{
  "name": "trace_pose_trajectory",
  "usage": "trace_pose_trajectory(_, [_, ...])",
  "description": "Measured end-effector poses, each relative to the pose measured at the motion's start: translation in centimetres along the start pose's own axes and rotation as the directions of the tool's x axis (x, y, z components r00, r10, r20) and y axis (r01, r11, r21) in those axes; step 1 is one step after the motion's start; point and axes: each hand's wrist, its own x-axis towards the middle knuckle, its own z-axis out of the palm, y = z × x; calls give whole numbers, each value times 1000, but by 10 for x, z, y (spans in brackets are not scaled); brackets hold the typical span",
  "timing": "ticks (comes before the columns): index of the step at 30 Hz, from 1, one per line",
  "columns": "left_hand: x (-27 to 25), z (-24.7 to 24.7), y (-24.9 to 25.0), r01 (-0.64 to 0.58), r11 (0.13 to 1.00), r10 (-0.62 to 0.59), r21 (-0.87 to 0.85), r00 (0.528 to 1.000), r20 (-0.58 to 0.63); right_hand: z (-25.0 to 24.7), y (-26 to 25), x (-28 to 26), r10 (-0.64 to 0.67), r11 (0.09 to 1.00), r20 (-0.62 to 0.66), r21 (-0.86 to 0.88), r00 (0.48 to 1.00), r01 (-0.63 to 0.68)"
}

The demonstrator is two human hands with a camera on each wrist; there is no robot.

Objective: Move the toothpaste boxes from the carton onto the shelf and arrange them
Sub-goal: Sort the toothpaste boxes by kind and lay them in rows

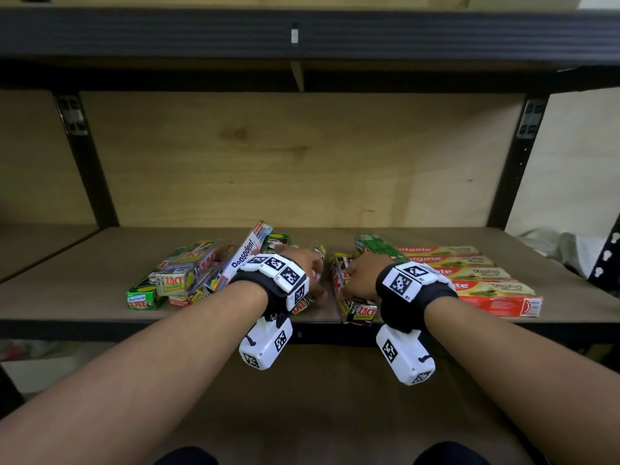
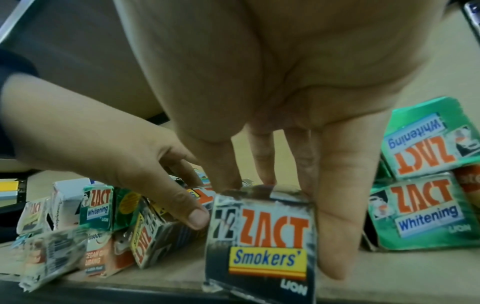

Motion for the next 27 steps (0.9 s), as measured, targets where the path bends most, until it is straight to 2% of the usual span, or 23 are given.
trace_pose_trajectory(4, [5, 4, 2, 43, 999, -42, 24, 999, -33, -3, 6, -9, -26, 999, 11, 24, 1000, 26])
trace_pose_trajectory(12, [15, -5, 11, 97, 986, -95, 132, 995, -20, 1, 12, -10, -28, 996, -25, 86, 999, 30])
trace_pose_trajectory(17, [21, -11, 18, 120, 989, -119, 81, 993, -25, 2, 13, -11, -26, 994, -35, 108, 999, 29])
trace_pose_trajectory(24, [25, -7, 7, 165, 983, -171, -84, 983, -67, 6, 17, -18, -32, 985, -46, 168, 998, 39])
trace_pose_trajectory(27, [22, -5, 1, 202, 966, -212, -162, 976, -47, 5, 19, -23, -24, 976, -53, 217, 998, 35])
